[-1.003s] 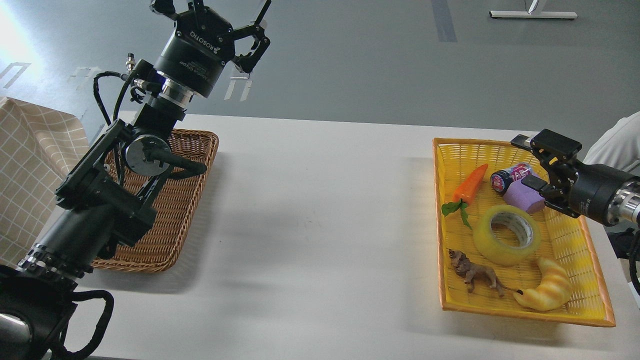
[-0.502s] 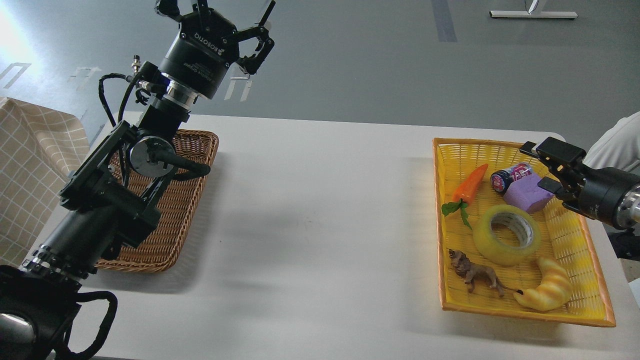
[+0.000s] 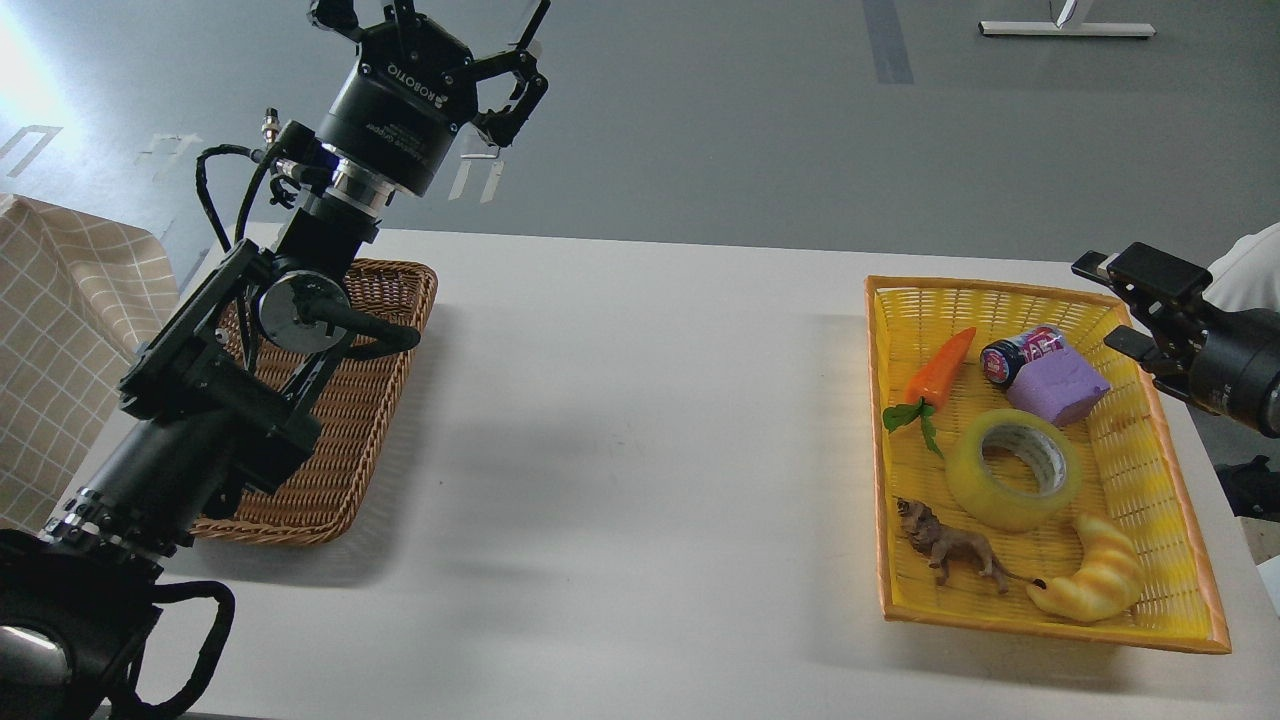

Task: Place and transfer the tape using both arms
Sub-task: 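Move the right gripper down toward the tape roll in the yellow basket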

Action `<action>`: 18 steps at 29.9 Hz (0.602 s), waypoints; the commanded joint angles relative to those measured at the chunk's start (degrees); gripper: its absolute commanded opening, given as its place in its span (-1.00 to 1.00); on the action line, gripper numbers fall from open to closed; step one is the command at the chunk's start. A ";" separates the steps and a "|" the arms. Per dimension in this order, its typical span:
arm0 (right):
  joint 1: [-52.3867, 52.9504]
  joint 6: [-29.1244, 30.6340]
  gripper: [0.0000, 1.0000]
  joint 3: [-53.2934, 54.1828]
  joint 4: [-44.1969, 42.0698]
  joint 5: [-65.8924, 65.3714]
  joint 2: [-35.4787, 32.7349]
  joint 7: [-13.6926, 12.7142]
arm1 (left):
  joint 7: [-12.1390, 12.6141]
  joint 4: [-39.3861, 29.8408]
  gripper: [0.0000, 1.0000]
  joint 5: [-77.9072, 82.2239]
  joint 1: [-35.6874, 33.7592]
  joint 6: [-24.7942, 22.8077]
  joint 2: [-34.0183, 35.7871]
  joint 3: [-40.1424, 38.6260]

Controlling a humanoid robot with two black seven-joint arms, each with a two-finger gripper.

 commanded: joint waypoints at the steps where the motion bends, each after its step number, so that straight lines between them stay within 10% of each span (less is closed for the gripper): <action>1: -0.10 0.02 1.00 -0.02 -0.09 -2.45 -0.14 0.08 | 0.00 0.00 0.95 0.01 0.08 0.00 0.03 -0.01; 18: 0.25 0.02 1.00 -2.65 -0.01 -26.01 -2.33 1.84 | 0.00 0.00 0.95 0.01 -0.18 0.00 0.03 -0.09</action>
